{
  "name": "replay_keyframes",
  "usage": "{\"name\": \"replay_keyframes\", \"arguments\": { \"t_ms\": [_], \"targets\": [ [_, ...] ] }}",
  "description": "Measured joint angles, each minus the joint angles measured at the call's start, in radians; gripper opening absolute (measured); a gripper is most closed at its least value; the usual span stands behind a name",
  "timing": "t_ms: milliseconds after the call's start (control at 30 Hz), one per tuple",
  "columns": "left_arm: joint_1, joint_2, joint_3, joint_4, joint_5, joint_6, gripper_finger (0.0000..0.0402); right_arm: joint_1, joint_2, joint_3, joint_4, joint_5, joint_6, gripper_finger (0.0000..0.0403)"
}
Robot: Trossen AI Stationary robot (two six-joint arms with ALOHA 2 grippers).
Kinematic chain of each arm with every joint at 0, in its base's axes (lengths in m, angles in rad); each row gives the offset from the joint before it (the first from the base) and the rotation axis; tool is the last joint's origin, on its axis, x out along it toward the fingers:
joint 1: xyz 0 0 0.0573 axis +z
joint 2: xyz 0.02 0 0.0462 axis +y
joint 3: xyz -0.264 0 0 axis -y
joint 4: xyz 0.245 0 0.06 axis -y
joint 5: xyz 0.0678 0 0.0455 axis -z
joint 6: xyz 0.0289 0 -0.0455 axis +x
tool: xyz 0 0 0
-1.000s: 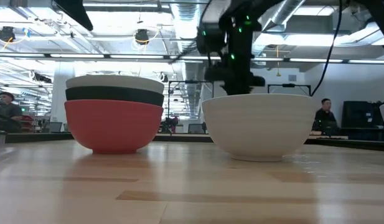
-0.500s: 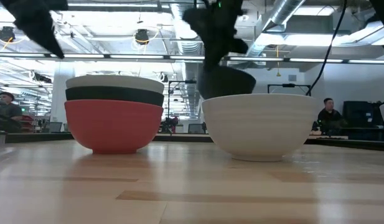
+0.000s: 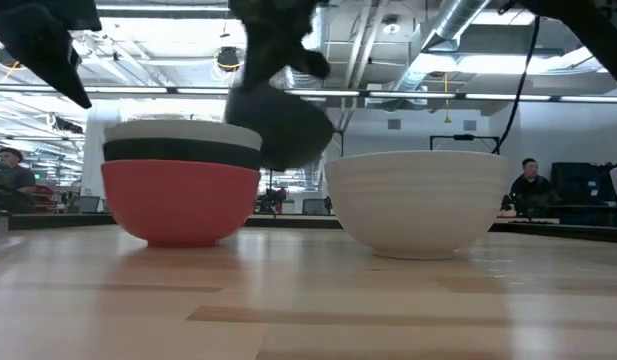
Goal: Nest bowls inside each other
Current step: Stack the black bowl on the left white bowl
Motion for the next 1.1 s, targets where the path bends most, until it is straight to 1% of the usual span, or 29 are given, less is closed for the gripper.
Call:
{"name": "replay_keyframes", "arguments": {
  "t_ms": [33,67,100,167,233,267,300,400,500,567,667,700,767,833,900,967,1033,1100],
  "targets": [
    [0.0,0.0,0.0,-0.002,0.002,0.001,0.0122,0.0,-0.001,-0.012,-0.027,-0.018,0.027,0.0016],
    [0.0,0.0,0.0,-0.006,0.001,0.001,0.0122,0.005,0.003,-0.011,-0.034,-0.006,0.035,0.0018],
    [0.0,0.0,0.0,-0.01,0.001,0.001,0.0122,0.011,0.004,0.008,-0.045,0.022,0.03,0.0019],
    [0.0,0.0,0.0,-0.018,0.001,0.004,0.0122,0.038,0.0,0.045,-0.119,0.067,-0.024,0.0019],
    [0.0,0.0,0.0,-0.019,0.0,0.005,0.0122,0.061,0.01,0.075,-0.06,0.101,-0.055,0.0016],
    [0.0,0.0,0.0,-0.019,0.0,0.005,0.0122,0.071,0.002,0.062,-0.045,0.107,-0.066,0.0015],
    [0.0,0.0,0.0,-0.016,0.001,0.004,0.0122,0.074,-0.001,0.058,-0.061,0.115,-0.088,0.0014],
    [0.0,0.0,-0.009,0.004,0.011,0.002,0.0122,0.082,-0.004,0.068,0.036,0.135,-0.171,0.0017],
    [0.0,0.0,-0.027,0.054,0.069,0.004,0.0122,0.091,-0.013,0.068,0.052,0.12,-0.193,0.002],
    [0.0,0.005,-0.046,0.104,0.154,-0.008,0.0122,0.094,-0.009,0.069,0.017,0.114,-0.192,0.0019],
    [-0.006,0.017,-0.075,0.242,0.239,-0.022,0.0116,0.093,-0.007,0.068,0.027,0.119,-0.223,0.0017],
    [-0.013,0.032,-0.081,0.296,0.251,-0.021,0.0111,0.092,-0.008,0.069,0.019,0.121,-0.231,0.0018],
    [-0.024,0.08,-0.077,0.384,0.238,-0.004,0.0096,0.087,-0.008,0.069,-0.001,0.133,-0.232,0.0022],
    [-0.041,0.174,-0.067,0.379,0.237,0.031,0.0075,0.086,-0.013,0.069,-0.053,0.183,-0.232,0.0024],
    [-0.072,0.286,-0.058,0.383,0.263,0.07,0.0051,0.08,-0.021,0.069,-0.079,0.235,-0.232,0.0023],
    [-0.117,0.392,-0.049,0.383,0.278,0.099,0.0034,0.064,-0.023,0.07,-0.093,0.251,-0.232,0.0022],
    [-0.163,0.484,-0.041,0.388,0.242,0.098,0.0025,0.05,-0.028,0.067,-0.113,0.256,-0.232,0.0022],
    [-0.201,0.531,-0.04,0.381,0.213,0.067,0.0024,0.037,-0.041,0.068,-0.108,0.278,-0.232,0.0023]
  ]
}}
